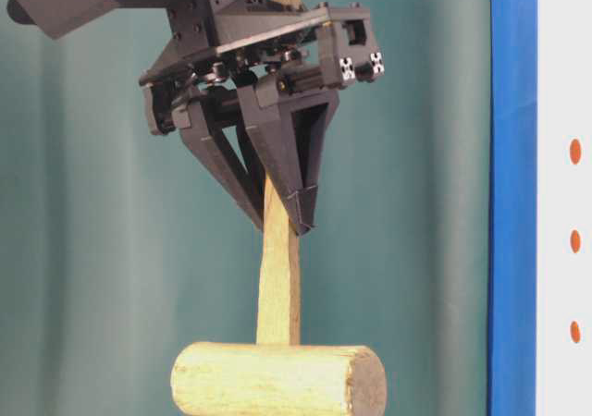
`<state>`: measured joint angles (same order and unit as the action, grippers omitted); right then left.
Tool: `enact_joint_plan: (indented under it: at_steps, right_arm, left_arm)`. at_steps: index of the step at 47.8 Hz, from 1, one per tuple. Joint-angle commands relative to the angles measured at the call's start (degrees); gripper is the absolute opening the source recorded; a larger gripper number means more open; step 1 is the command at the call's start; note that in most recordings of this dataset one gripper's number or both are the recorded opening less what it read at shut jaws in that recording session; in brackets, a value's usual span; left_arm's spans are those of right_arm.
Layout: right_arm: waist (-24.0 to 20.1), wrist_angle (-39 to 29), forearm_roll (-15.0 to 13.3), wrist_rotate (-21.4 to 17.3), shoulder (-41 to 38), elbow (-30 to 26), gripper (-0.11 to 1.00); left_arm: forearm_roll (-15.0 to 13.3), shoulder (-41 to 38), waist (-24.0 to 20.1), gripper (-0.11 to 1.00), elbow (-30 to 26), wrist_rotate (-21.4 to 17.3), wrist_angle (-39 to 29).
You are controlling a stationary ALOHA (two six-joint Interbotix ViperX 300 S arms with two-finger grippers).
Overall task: Hit the mark with a hammer.
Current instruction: 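Move the left gripper to the mallet head and close around it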
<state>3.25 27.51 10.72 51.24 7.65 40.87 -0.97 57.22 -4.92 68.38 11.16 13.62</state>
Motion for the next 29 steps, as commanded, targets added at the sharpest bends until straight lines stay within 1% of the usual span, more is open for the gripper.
enact_joint_plan:
  at_steps: [1, 9, 11, 12, 16, 19, 21, 25, 27, 29]
  right_arm:
    - [-0.1, 1.2, 0.1, 0.0, 2.1, -1.5, 0.1]
    - [-0.1, 1.2, 0.0, 0.6, 2.1, -1.5, 0.1]
    - [-0.1, 1.2, 0.1, 0.7, 2.1, -1.5, 0.1]
    - [-0.1, 1.2, 0.0, 0.8, 2.1, -1.5, 0.1]
    - [-0.1, 1.2, 0.0, 0.9, 2.1, -1.6, 0.1]
    - [-0.1, 1.2, 0.1, 0.9, 2.1, -1.7, 0.1]
    - [-0.1, 1.3, 0.1, 0.9, 2.0, -1.6, 0.1]
    - [-0.1, 1.5, 0.1, 0.9, 2.1, -1.5, 0.1]
    - [-0.1, 1.6, 0.0, 0.9, 2.1, -1.5, 0.1]
    - [-0.1, 1.5, 0.0, 0.9, 2.1, -1.6, 0.1]
  left_arm:
    - [-0.2, -0.5, -0.4, 0.0, -0.6, 1.8, 0.3]
    - [-0.2, -1.3, -0.5, 0.01, -0.5, 6.2, -0.5]
    - [-0.2, -1.5, -0.5, 0.03, -0.4, 6.9, -0.6]
    - [-0.2, -1.6, -0.5, 0.06, -0.4, 7.1, -0.6]
    - [-0.2, -1.8, -0.5, 0.25, -0.4, 7.9, -0.4]
    - [-0.2, -1.9, -0.5, 0.43, -0.4, 9.1, 0.2]
    - [-0.2, -1.9, -0.5, 0.58, -0.4, 9.8, 0.5]
    - [-0.2, -2.0, -0.6, 0.8, -0.4, 10.5, 1.0]
    - [-0.2, -2.2, -0.7, 0.88, -0.4, 10.6, 1.3]
    - [-0.2, -2.3, -1.0, 0.92, -0.4, 10.7, 1.6]
